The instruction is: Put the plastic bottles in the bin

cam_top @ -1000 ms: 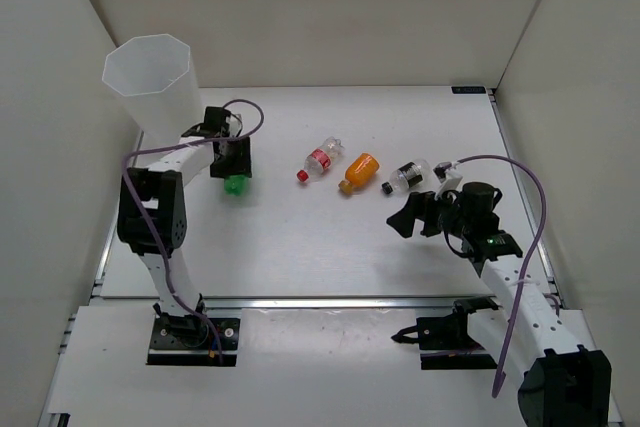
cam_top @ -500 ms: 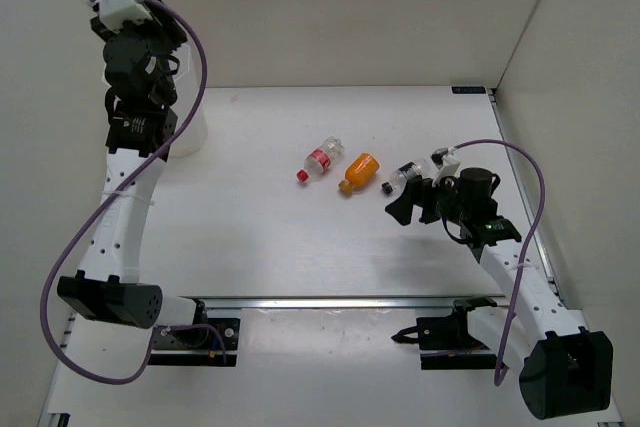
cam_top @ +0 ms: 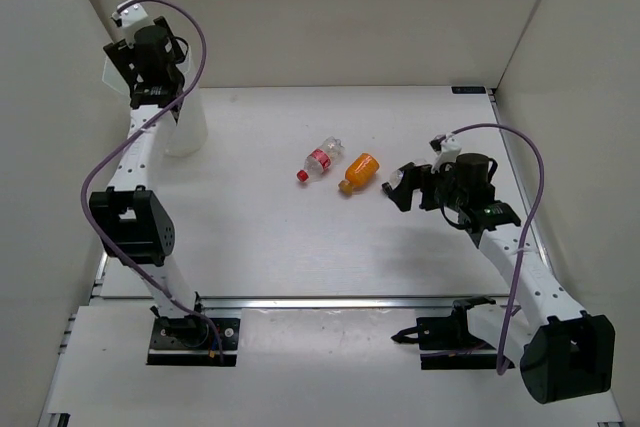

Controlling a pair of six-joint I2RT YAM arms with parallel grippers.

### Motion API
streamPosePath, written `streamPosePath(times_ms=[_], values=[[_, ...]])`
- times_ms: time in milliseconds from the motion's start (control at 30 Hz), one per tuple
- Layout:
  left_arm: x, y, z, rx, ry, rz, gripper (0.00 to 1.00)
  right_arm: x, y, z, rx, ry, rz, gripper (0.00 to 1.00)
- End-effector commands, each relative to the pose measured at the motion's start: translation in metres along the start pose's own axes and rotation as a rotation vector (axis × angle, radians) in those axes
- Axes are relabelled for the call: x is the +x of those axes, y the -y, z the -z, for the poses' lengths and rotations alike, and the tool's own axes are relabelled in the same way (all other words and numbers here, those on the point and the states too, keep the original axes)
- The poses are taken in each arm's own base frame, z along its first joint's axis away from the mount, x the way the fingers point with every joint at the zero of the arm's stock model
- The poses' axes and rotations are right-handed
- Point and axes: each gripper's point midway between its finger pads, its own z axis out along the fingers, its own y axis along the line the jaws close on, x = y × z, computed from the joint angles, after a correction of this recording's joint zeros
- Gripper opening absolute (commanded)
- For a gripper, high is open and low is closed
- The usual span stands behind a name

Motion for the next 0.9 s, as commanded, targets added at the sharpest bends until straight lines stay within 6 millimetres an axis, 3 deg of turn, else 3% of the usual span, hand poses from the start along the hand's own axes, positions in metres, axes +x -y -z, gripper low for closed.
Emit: streamPosePath(times_ms=[0, 67, 100, 167, 267, 300, 367, 400, 467, 533, 567, 633, 700, 767, 833, 867], values=[[-0.041, -0.015, 0.017, 0.022, 0.04, 0.095, 0.99, -0.029, 0.012, 0.008, 0.104, 0.069, -0.027, 0.99], [-0.047, -0.005, 0.032, 0.075, 0.033, 0.091, 0.99, -0.03, 0.033, 0.01, 0.214, 0.075, -0.146, 0.99], [-0.048, 0.002, 0.04, 0.112, 0.015, 0.08, 0.99, -0.021, 0.043, 0.008, 0.271, 0.05, -0.207, 1.0], [-0.042, 0.043, 0.069, 0.259, -0.042, 0.058, 0.99, -0.026, 0.055, 0.007, 0.331, 0.057, -0.274, 0.99], [-0.01, 0.095, 0.121, 0.512, -0.172, 0.011, 0.99, -0.034, 0.057, 0.0, 0.369, 0.088, -0.298, 0.99], [0.007, 0.109, 0.138, 0.6, -0.221, -0.021, 0.98, -0.034, 0.058, -0.002, 0.382, 0.091, -0.304, 0.99], [0.041, 0.152, 0.193, 0.774, -0.284, -0.13, 0.99, -0.032, 0.06, -0.005, 0.389, 0.09, -0.322, 1.0], [0.065, 0.161, 0.201, 0.803, -0.316, -0.209, 0.99, -0.034, 0.06, -0.006, 0.387, 0.094, -0.329, 0.99], [0.116, 0.194, 0.254, 0.983, -0.414, -0.341, 0.98, -0.028, 0.071, -0.007, 0.413, 0.071, -0.352, 0.99], [0.154, 0.21, 0.278, 1.075, -0.502, -0.409, 0.99, -0.025, 0.076, -0.005, 0.42, 0.049, -0.377, 0.99], [0.183, 0.217, 0.291, 1.132, -0.577, -0.431, 0.99, -0.023, 0.075, -0.006, 0.42, 0.038, -0.394, 0.99], [0.211, 0.227, 0.297, 1.137, -0.636, -0.446, 0.98, -0.017, 0.075, -0.008, 0.42, 0.026, -0.395, 0.99], [0.252, 0.235, 0.295, 1.112, -0.711, -0.495, 0.99, -0.016, 0.074, -0.007, 0.418, 0.034, -0.39, 0.99], [0.261, 0.244, 0.29, 1.105, -0.742, -0.521, 0.99, -0.012, 0.072, -0.003, 0.413, 0.032, -0.394, 0.99], [0.29, 0.248, 0.284, 1.088, -0.783, -0.55, 0.99, -0.005, 0.078, 0.001, 0.428, 0.02, -0.412, 0.99], [0.29, 0.252, 0.284, 1.096, -0.783, -0.539, 0.99, 0.0, 0.077, 0.003, 0.431, 0.009, -0.42, 0.99]])
